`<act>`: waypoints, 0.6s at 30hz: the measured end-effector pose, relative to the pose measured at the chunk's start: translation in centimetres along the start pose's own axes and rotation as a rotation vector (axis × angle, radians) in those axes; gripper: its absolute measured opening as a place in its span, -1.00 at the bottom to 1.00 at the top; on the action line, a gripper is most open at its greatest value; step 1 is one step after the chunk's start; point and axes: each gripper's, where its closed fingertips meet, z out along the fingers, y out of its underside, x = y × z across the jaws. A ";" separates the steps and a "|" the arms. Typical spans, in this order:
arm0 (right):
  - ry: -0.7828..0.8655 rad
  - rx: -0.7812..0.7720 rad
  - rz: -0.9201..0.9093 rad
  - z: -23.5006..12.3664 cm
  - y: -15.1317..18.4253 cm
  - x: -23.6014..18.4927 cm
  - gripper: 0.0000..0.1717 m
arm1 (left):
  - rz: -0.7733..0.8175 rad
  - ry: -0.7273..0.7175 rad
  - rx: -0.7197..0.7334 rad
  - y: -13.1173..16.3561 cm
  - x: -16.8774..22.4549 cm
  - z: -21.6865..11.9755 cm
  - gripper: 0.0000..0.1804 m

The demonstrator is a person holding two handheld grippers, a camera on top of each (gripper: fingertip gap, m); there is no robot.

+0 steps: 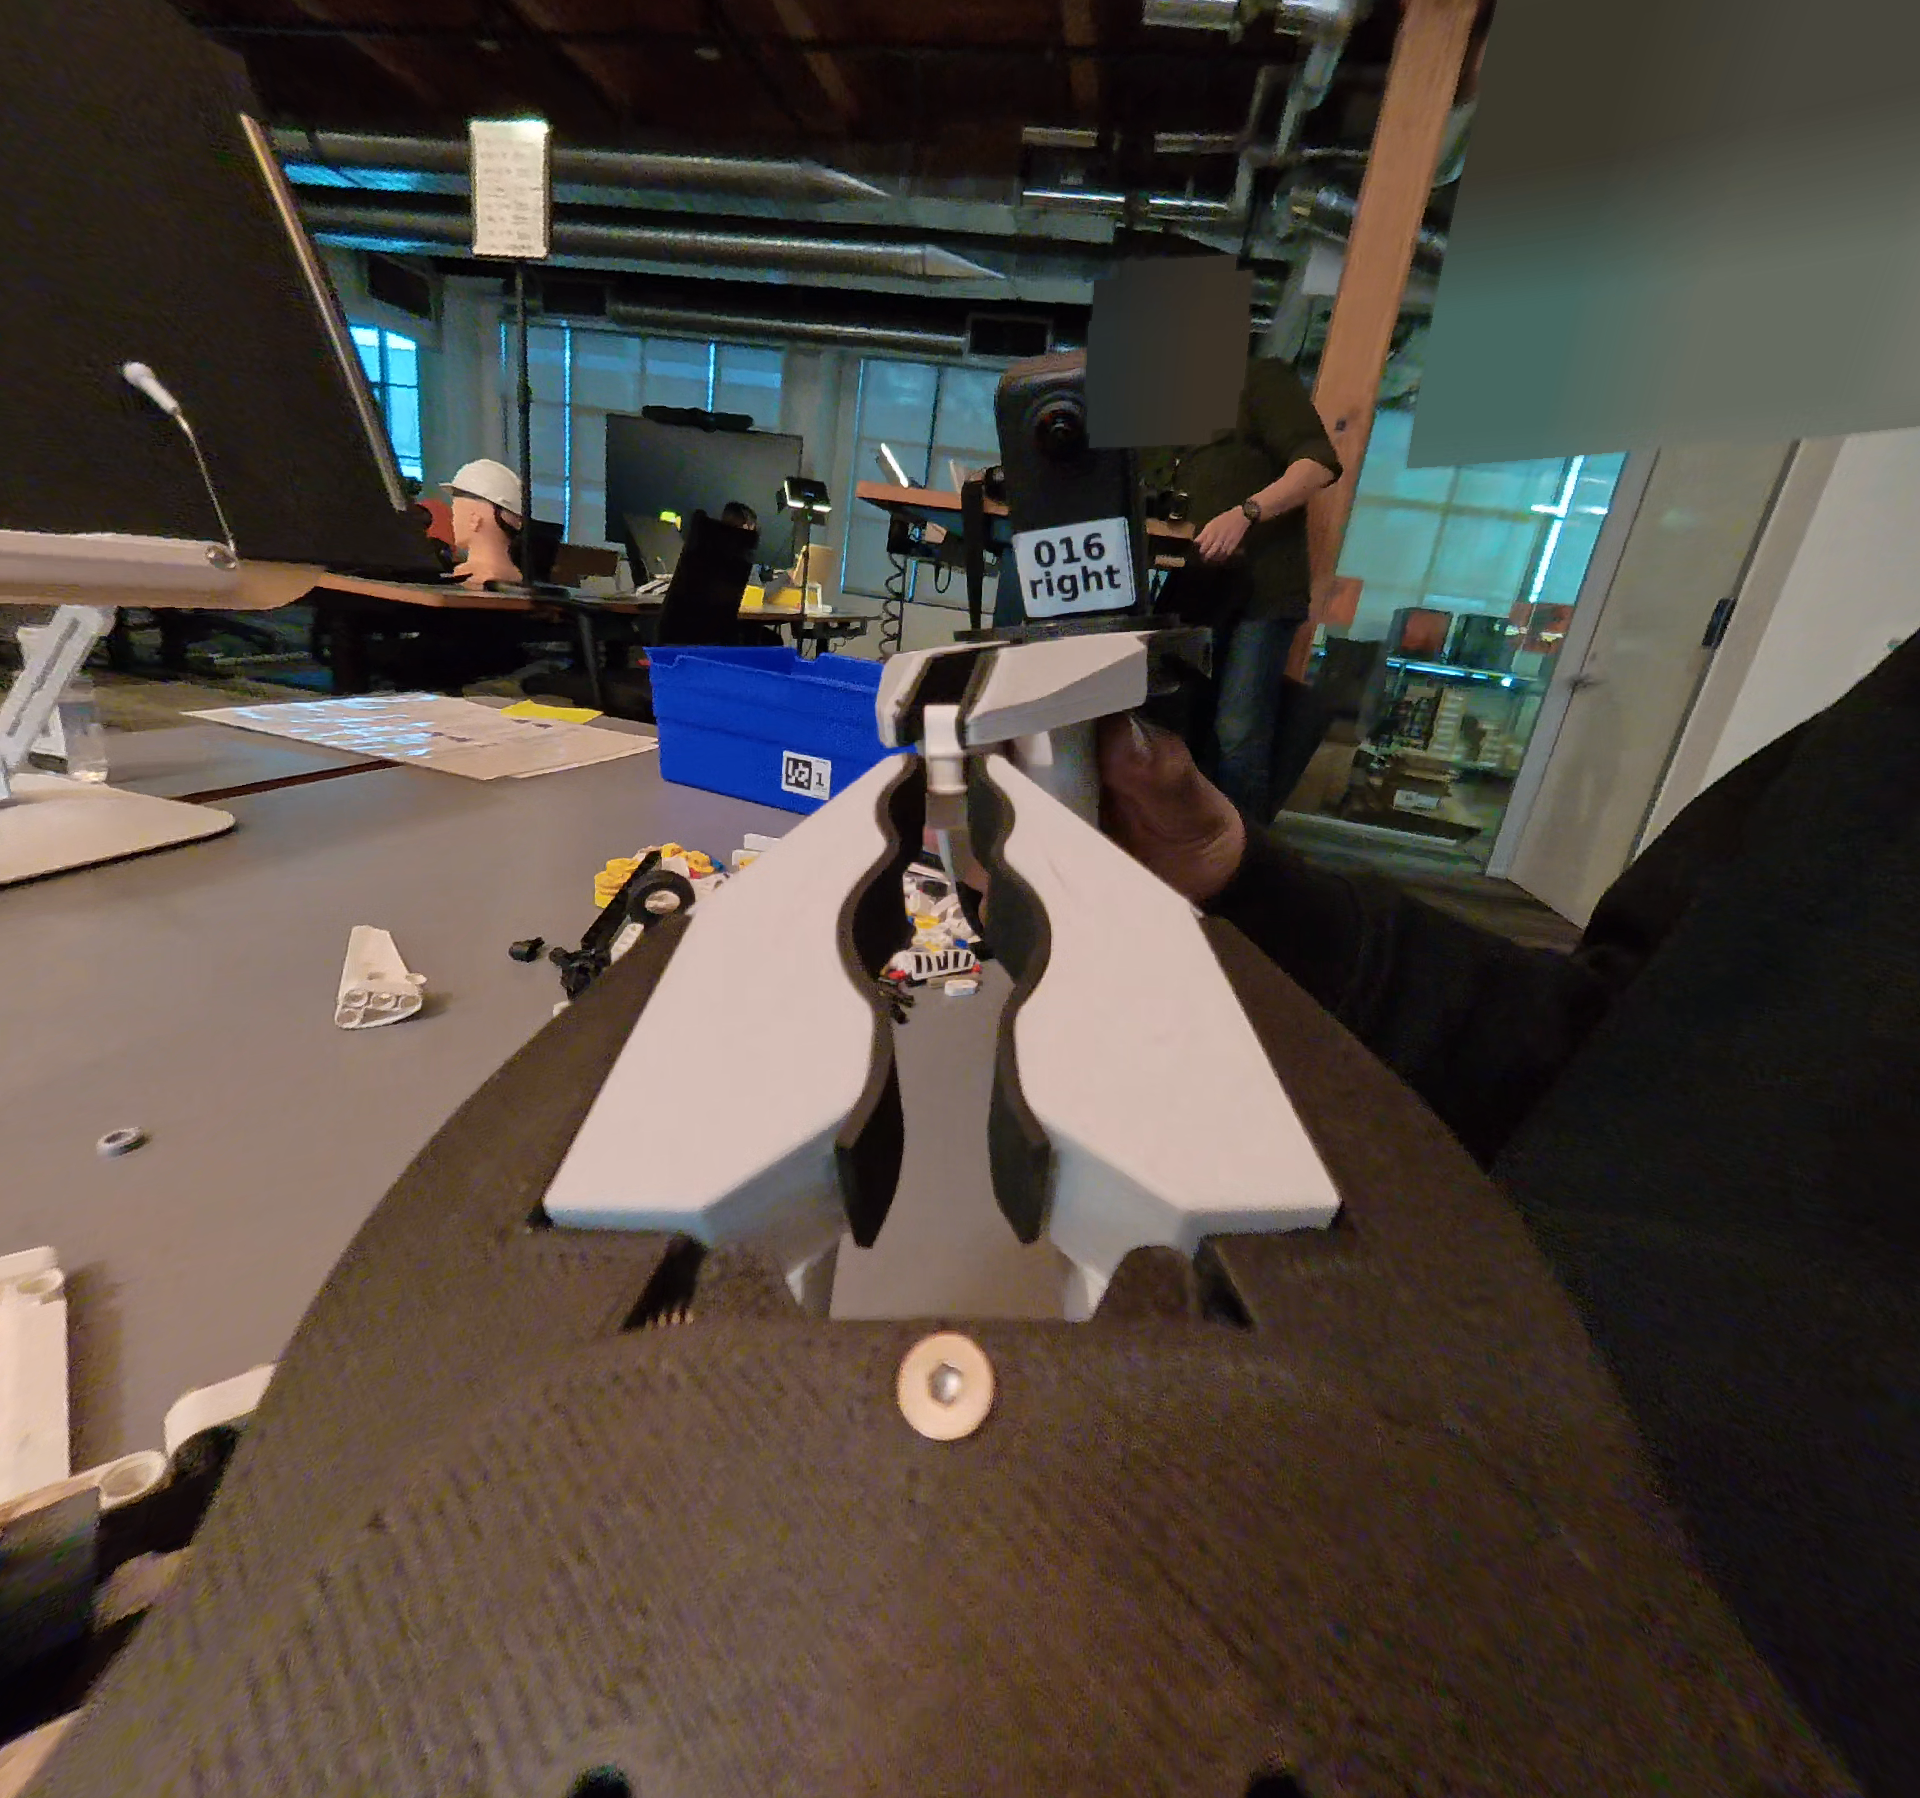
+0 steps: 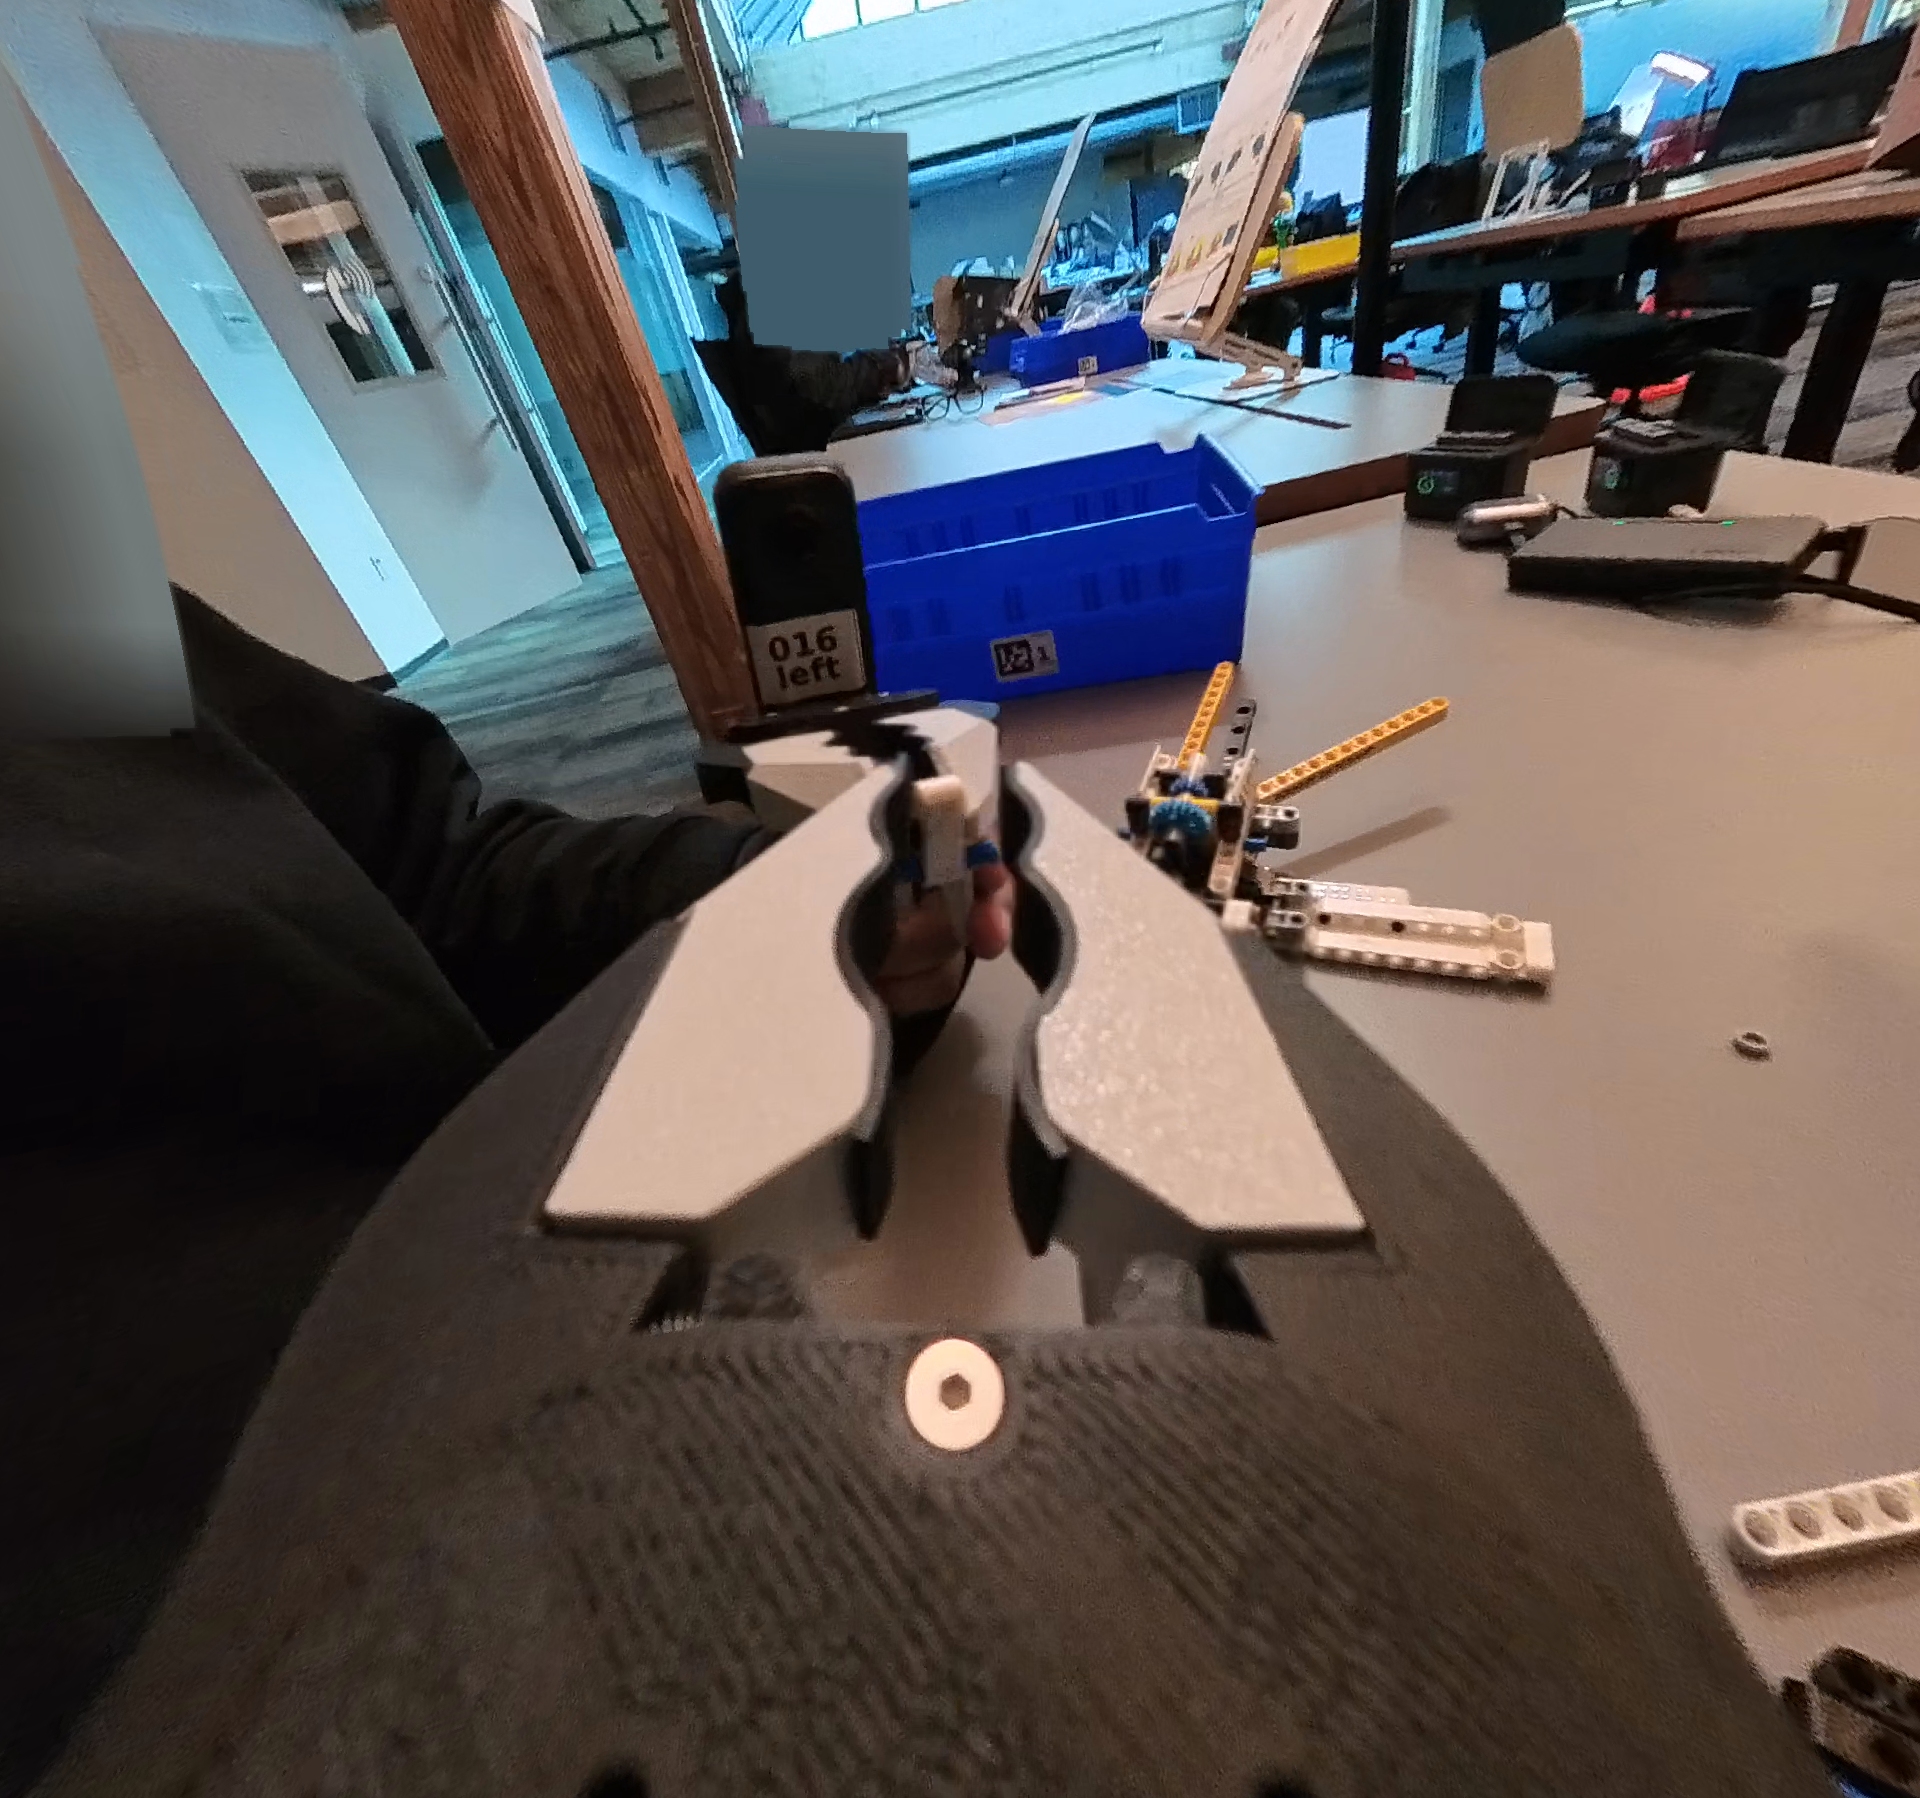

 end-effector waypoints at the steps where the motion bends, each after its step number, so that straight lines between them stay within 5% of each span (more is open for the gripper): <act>1: -0.004 -0.008 -0.008 0.1 0.0 -0.2 -0.91 | 0.001 0.000 0.005 -0.1 0.0 0.0 -0.94; 7: 0.069 0.025 -0.086 -0.2 -0.8 0.2 -0.92 | 0.016 -0.059 0.041 -0.6 -0.8 -0.4 -0.82; 15: 0.062 -0.007 -0.101 0.5 -0.2 -0.2 -0.90 | 0.081 -0.055 0.010 -0.3 -0.3 -0.2 -0.94; 18: 0.052 0.053 -0.061 0.3 -1.1 -0.2 -0.53 | 0.035 -0.070 0.071 -1.3 -0.9 -0.8 -0.94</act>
